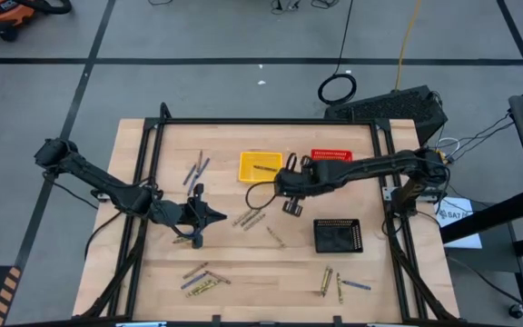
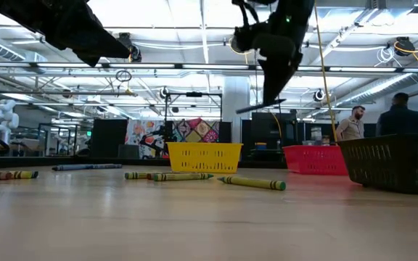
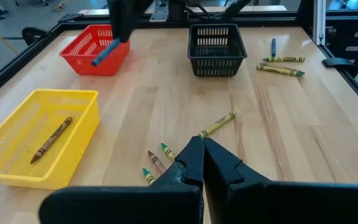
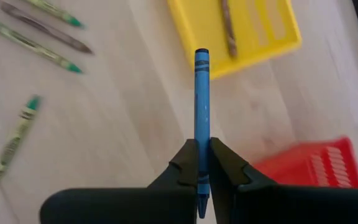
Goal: Sort crayons
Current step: Put the blue crayon into the red bin
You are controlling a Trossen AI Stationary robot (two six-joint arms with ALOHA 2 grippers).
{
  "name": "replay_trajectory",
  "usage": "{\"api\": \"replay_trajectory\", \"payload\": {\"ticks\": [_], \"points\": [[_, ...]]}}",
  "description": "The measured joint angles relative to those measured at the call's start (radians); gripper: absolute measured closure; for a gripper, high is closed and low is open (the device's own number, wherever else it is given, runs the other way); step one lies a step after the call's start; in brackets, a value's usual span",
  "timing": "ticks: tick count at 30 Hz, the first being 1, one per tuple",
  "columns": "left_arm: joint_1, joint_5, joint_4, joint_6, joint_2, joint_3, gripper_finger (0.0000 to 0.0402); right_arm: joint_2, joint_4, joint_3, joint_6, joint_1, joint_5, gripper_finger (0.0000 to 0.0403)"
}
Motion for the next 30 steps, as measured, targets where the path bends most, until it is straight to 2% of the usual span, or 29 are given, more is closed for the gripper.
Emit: {"api": "replay_trajectory", "payload": {"ticks": [10, 19, 24, 30], "points": [[-0.001, 0.012, -0.048, -0.053, 0.000, 0.000, 0.0400, 0.000, -0.140, 0.000, -0.032, -0.135, -0.002, 0.0403], [-0.001, 0.053, -0.046, -0.056, 0.000, 0.000, 0.0400, -0.021, -0.211, -0.005, -0.059, -0.197, -0.003, 0.0403], [-0.001, 0.055, -0.044, -0.056, 0.000, 0.000, 0.0400, -0.122, -0.174, -0.110, -0.060, -0.244, -0.003, 0.0403], [-0.001, 0.057, -0.044, -0.076, 0.000, 0.000, 0.0400, -0.264, -0.034, -0.265, -0.057, -0.305, -0.005, 0.0403]]}}
